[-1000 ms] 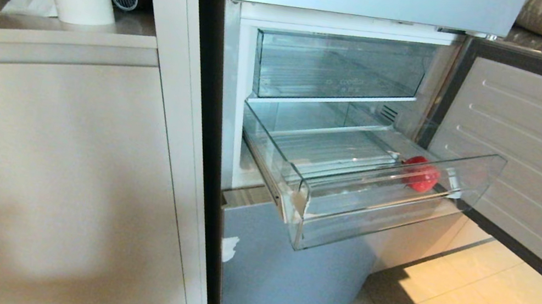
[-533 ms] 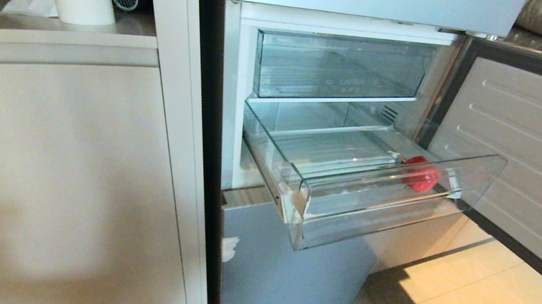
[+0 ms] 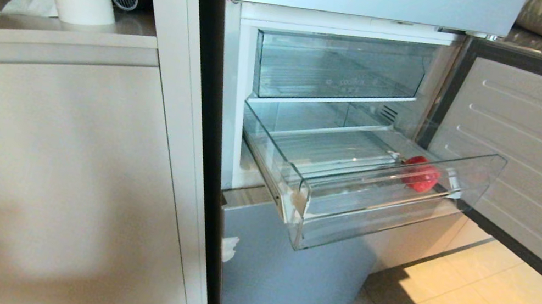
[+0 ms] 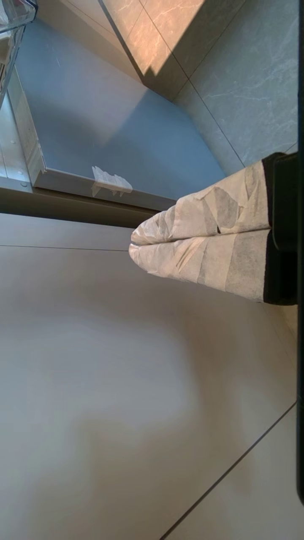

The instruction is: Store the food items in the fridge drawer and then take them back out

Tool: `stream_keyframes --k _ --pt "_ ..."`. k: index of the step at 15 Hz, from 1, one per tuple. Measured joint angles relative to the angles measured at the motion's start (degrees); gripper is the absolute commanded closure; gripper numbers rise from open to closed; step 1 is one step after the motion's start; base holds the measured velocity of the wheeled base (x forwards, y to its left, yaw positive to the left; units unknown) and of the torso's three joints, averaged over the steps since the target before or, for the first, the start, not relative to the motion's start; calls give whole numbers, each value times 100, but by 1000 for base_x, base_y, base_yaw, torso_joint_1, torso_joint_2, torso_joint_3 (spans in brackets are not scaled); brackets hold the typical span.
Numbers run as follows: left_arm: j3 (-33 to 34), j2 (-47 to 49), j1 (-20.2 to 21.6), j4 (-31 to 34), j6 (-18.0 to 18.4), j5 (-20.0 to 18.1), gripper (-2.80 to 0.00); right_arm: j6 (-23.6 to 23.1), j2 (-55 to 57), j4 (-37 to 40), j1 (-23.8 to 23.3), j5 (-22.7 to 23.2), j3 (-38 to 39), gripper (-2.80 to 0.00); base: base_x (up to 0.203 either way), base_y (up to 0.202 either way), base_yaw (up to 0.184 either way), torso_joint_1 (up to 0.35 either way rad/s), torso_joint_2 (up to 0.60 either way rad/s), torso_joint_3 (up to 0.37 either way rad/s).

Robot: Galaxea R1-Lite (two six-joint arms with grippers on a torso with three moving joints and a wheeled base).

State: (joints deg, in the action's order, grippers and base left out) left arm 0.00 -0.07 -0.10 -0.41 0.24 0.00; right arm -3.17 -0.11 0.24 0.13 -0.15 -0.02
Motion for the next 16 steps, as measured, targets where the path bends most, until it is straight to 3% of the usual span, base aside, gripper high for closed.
stream_keyframes --k 16 --pt "0 0 0 0 -2 0 0 96 0 18 2 -37 2 0 0 0 0 239 -481 -243"
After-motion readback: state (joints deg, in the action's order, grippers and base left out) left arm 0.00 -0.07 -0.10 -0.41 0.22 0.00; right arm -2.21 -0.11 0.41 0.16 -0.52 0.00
